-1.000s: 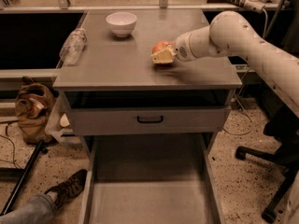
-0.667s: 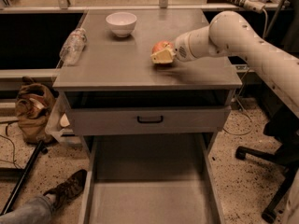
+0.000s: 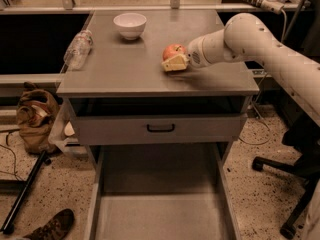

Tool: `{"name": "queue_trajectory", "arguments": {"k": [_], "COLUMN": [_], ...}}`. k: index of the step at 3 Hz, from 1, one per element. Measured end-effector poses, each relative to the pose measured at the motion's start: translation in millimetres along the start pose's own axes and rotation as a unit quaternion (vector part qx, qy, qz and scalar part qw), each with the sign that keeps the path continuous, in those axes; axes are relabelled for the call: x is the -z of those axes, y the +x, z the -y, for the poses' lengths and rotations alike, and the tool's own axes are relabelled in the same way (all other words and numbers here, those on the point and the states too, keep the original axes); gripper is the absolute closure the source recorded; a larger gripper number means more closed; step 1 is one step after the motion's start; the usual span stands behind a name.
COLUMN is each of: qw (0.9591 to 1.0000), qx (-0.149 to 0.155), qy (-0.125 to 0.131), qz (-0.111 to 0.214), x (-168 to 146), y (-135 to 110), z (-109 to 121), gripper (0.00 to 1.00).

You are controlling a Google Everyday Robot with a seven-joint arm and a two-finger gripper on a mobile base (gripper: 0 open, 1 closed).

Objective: Pick apple from middle drawer and place on counter

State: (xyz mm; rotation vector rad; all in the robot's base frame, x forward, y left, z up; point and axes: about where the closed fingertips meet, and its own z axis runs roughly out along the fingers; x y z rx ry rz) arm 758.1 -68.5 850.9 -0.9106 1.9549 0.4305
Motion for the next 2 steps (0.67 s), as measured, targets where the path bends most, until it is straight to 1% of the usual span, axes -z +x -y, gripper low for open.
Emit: {"name": "queue_trajectory", "arguments": {"k": [1,2], "qw": [1.0,1.0], "qx": [0.0,0.0], "qy": [0.0,0.0], "qz": [0.0,0.0], "x": [-0.1,-0.1], "y": [0.0,0.0], "z": [-0.1,-0.1], "gripper": [0.0,0.0]}}
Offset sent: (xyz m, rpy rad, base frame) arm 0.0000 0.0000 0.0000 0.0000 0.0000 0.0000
